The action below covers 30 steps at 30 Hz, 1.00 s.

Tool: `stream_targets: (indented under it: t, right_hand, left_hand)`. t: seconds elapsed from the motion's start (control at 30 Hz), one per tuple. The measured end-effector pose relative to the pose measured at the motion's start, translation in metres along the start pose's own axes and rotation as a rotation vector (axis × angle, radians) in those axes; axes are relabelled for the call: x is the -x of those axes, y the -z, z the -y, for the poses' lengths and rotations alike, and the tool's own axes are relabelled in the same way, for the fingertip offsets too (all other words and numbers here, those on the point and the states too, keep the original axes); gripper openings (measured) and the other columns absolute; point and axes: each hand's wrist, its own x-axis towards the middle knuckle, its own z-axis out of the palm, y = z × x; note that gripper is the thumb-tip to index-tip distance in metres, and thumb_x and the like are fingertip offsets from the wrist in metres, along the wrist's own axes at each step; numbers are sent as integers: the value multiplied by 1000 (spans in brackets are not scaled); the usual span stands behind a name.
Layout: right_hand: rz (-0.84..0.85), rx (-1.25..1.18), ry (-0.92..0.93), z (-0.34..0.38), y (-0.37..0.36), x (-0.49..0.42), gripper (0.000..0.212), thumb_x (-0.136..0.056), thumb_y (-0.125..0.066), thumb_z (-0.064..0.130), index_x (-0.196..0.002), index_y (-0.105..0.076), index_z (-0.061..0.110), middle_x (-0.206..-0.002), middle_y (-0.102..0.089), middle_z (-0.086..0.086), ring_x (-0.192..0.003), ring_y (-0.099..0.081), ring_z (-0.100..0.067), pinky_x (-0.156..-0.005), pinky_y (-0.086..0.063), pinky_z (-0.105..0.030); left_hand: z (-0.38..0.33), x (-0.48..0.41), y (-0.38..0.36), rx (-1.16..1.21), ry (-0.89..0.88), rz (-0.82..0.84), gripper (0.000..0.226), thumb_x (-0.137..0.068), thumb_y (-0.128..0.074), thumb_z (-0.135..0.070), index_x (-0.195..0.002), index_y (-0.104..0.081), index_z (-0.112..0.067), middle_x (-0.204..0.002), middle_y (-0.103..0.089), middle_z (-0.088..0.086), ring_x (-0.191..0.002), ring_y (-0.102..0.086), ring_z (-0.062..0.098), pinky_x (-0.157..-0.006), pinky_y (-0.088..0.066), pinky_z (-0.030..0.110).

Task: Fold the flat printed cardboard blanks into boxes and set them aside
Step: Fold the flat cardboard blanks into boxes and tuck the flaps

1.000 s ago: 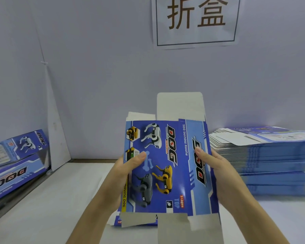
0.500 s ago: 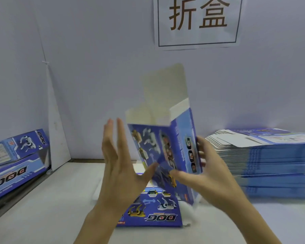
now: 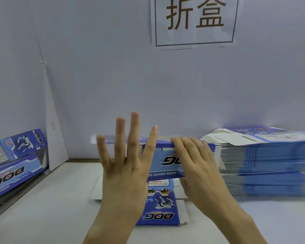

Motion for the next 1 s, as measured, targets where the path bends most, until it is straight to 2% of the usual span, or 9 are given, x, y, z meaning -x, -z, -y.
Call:
stream_targets:
  t: [0.07,0.17,0.27,0.37,0.5,0.63,0.7,0.9,1.0]
  right_hand:
    - [32,29,43,4,-4,1,106,-49,-92,10,-139,-36,11,-132,-58,-10,-125,-53,-31,-105,-41,-53]
    - [-17,-17,24,10,-9,0,108,-58,-88,4,-146,-27,13,-147,-44,-16,-139,-34,-32,-109,-33,-59]
    - [-120,-203,-137,5,-8,-3,105,-73,-82,9,-151,-14,22,-158,-15,-10,-145,-12,-28,-114,-21,-55]
    - [-123,-524,-340,1,-3,-3,94,-85,-71,35,-146,-1,47,-162,-3,8,-147,-3,-5,-119,-15,-38]
    - [56,-1097,-615,-5,3,-6,102,-60,-65,79,-145,-14,55,-155,-23,21,-140,-24,3,-113,-29,-30]
    - [204,-1402,-568,-10,8,-7,67,-73,-72,47,-135,-48,39,-131,-63,-1,-118,-62,-23,-96,-52,-48]
    - [229,-1423,-623,-14,8,-5,79,-69,-76,38,-140,-41,39,-132,-61,-4,-114,-64,-27,-93,-53,-52]
    - [301,-1071,-429,-14,7,1,102,-61,-81,33,-149,-31,29,-131,-53,11,-119,-55,-7,-103,-45,-28]
    - [295,-936,-427,-14,8,-3,93,-53,-81,56,-131,-51,15,-128,-54,5,-122,-46,-6,-108,-32,-23]
  left_hand:
    - [-2,1,-6,-111,-44,81,126,-66,-77,-45,-148,15,-18,-155,3,14,-145,9,36,-104,29,61]
    - [15,-7,-14,146,48,114,100,-54,-84,-49,-140,-40,-23,-129,-52,3,-121,-50,26,-116,-11,55]
    - [40,-12,-22,548,339,166,96,-52,-80,-64,-133,-43,-28,-120,-55,-5,-105,-55,18,-93,-42,34]
    - [52,-13,-27,1176,558,182,90,-42,-84,-64,-117,-50,-28,-104,-64,-12,-80,-66,2,-54,-47,11]
    - [51,-14,-31,1637,504,478,94,-36,-79,-60,-118,-57,-21,-103,-73,-2,-88,-72,13,-68,-58,28]
    - [46,-7,-30,1584,314,706,85,-39,-75,-62,-117,-52,-35,-101,-71,-17,-94,-70,8,-74,-57,25]
    - [44,-7,-32,1635,307,695,85,-42,-76,-61,-120,-50,-39,-105,-71,-15,-95,-70,10,-73,-58,24]
    - [49,-7,-42,1461,162,476,54,-54,-93,-27,-100,-64,-27,-94,-74,-12,-84,-69,6,-72,-54,22]
    - [47,-22,-47,1253,57,158,41,-65,-79,-55,-102,-66,-39,-118,-62,-15,-101,-59,-1,-94,-34,11]
